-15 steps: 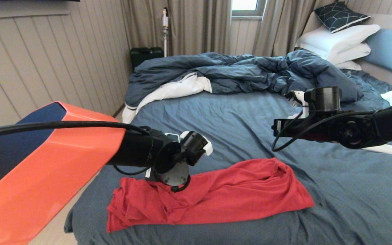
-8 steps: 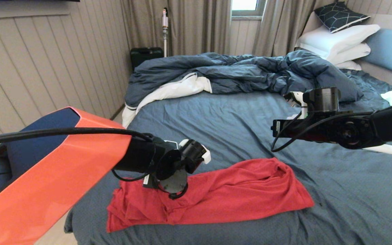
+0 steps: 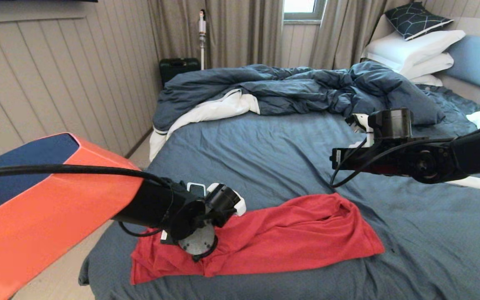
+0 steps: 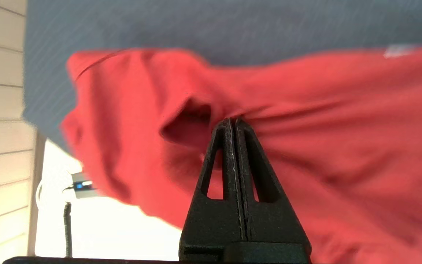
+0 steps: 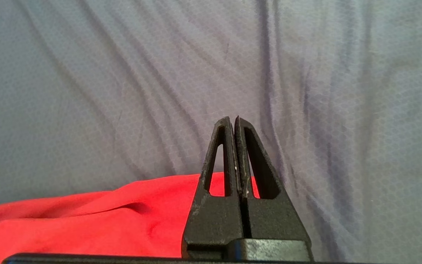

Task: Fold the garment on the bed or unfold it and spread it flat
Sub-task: Fold the red T-shirt

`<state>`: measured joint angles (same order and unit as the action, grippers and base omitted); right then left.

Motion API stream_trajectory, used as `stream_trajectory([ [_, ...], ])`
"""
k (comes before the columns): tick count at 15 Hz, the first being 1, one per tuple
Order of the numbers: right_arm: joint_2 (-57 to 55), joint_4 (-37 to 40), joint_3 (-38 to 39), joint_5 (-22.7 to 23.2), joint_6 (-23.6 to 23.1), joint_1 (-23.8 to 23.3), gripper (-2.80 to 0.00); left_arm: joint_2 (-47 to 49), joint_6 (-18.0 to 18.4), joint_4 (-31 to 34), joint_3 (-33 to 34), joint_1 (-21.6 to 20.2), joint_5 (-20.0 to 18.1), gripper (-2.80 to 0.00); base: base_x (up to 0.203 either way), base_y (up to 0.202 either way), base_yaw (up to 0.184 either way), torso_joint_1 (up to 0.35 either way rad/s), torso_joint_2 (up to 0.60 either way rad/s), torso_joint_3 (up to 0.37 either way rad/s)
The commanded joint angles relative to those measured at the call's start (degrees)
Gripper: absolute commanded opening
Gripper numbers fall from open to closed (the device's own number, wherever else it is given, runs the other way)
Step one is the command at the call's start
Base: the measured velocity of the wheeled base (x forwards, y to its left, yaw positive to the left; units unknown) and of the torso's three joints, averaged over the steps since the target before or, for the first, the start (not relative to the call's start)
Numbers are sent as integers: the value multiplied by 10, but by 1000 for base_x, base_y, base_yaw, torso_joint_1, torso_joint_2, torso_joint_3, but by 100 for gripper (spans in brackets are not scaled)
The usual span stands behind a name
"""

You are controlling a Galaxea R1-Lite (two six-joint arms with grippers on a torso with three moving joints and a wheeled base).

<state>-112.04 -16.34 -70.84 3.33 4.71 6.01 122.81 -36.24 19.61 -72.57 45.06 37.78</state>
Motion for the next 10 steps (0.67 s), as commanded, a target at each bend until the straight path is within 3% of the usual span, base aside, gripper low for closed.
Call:
stream_trajectory([
  [1,-1,-1,1,1,0,1,-280,-39,-6,1,33,10,3,-280,0,0,0,0,0,0],
  [10,-9,-1,-4,0,0,0,-280,-47,-51,1,93,88,0,-280,0,0,0,0,0,0],
])
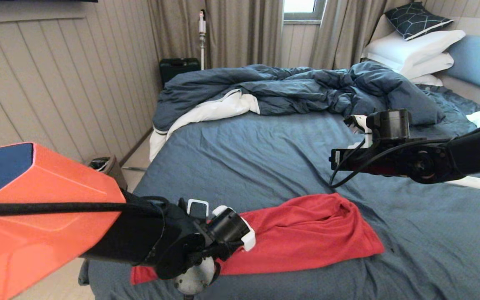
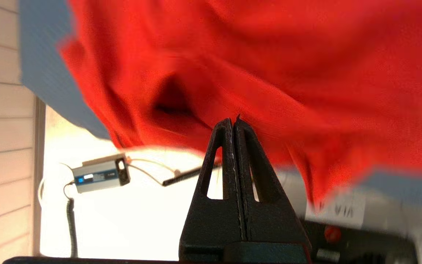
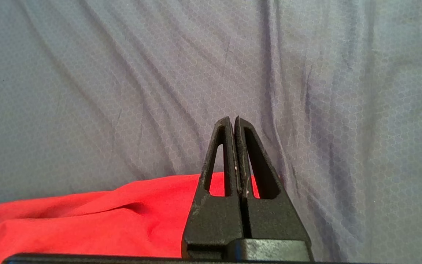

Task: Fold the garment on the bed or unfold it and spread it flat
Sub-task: Fold the red T-shirt

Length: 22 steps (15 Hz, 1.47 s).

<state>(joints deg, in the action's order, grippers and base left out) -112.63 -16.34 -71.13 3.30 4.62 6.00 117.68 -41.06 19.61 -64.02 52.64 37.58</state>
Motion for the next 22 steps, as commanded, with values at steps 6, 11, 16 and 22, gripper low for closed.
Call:
stream_trajectory([
  [6,-7,-1,0,0,0,1,-280,-56,1,9,23,47,8,-280,0,0,0,0,0,0],
  [11,-9,6,1,0,3,8,-280,-115,19,20,-21,-51,3,-280,0,0,0,0,0,0],
  [16,-7,124,-32,0,58,33,-280,-132,60,19,-55,-231,-140,-280,0,0,0,0,0,0],
  [22,16,431,-159,40,110,59,-280,-144,166,-19,-5,-417,-347,-280,0,0,0,0,0,0],
])
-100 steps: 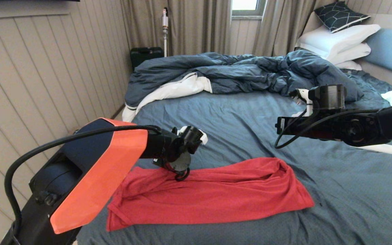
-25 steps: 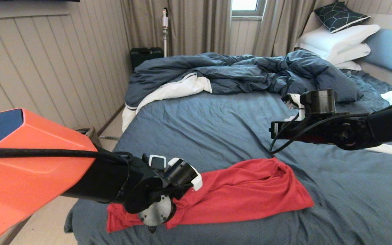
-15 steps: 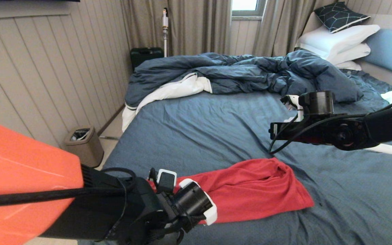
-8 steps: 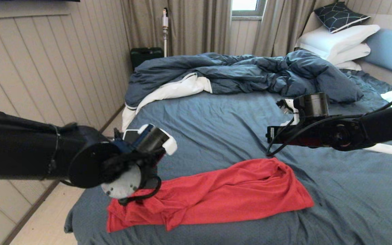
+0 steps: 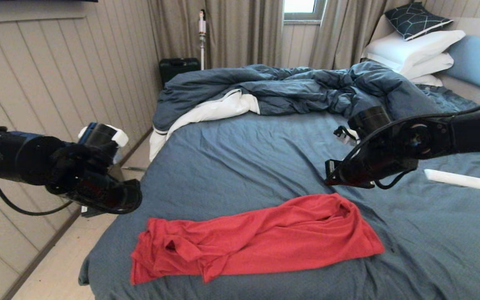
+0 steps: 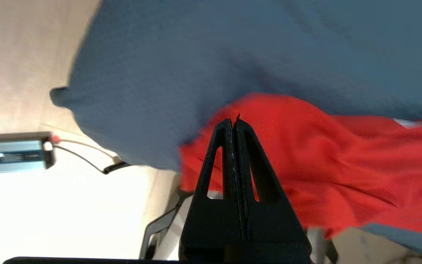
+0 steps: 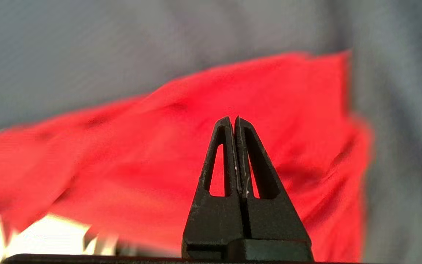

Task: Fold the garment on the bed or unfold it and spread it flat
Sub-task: Fold the red T-shirt

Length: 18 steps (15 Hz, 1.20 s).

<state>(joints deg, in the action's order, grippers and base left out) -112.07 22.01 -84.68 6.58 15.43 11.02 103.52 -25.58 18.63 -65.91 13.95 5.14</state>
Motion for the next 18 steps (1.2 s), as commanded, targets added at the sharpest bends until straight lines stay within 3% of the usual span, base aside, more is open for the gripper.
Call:
stream_trajectory([
  [1,8,83,-50,19,4,22,-280,5,42,-41,24,-44,-53,-280,0,0,0,0,0,0],
  [3,-17,156,-99,26,12,42,-280,35,56,-57,21,-43,-68,-280,0,0,0,0,0,0],
  [9,-18,270,-143,9,17,45,-280,78,55,-85,32,54,-73,-280,0,0,0,0,0,0],
  [11,-21,271,-145,-24,12,54,-280,87,55,-99,39,56,-73,-280,0,0,0,0,0,0],
  [16,-18,271,-138,-28,5,53,-280,75,50,-113,36,51,-67,-280,0,0,0,0,0,0],
  [18,-17,265,-116,-28,1,45,-280,56,53,-113,29,23,-67,-280,0,0,0,0,0,0],
])
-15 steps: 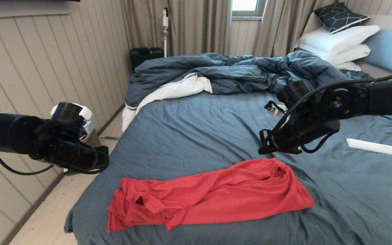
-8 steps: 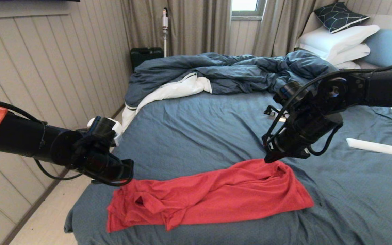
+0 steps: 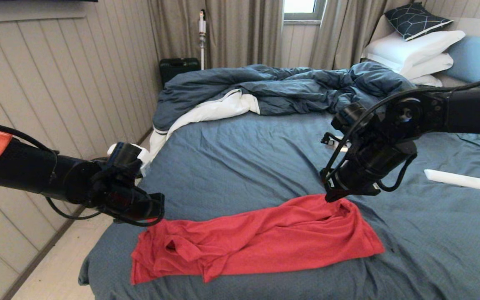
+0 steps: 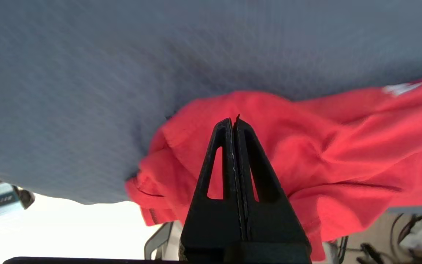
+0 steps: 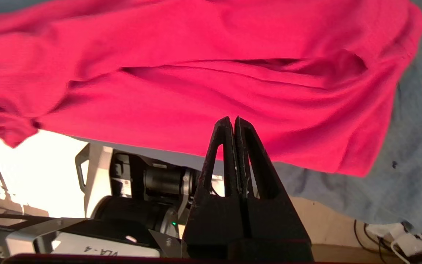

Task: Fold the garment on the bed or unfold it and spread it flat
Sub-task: Fold the red T-shirt

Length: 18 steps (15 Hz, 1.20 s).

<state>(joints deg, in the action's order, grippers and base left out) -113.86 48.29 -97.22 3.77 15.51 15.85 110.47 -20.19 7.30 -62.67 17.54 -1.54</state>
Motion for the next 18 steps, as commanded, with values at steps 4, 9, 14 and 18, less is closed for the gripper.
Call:
stream_trajectory([
  [4,-6,2,11,-7,-20,-25,-280,-14,2,2,-4,-66,-1,-280,0,0,0,0,0,0],
  [9,7,1,51,-31,-57,-107,0,-7,4,1,4,-112,-3,-280,0,0,0,0,0,0],
  [14,-3,-97,147,-40,-96,-113,0,6,4,-6,16,-102,-4,-280,0,0,0,0,0,0],
  [18,-33,-127,159,-42,-99,-126,0,9,4,-6,17,-102,-3,-280,0,0,0,0,0,0],
])
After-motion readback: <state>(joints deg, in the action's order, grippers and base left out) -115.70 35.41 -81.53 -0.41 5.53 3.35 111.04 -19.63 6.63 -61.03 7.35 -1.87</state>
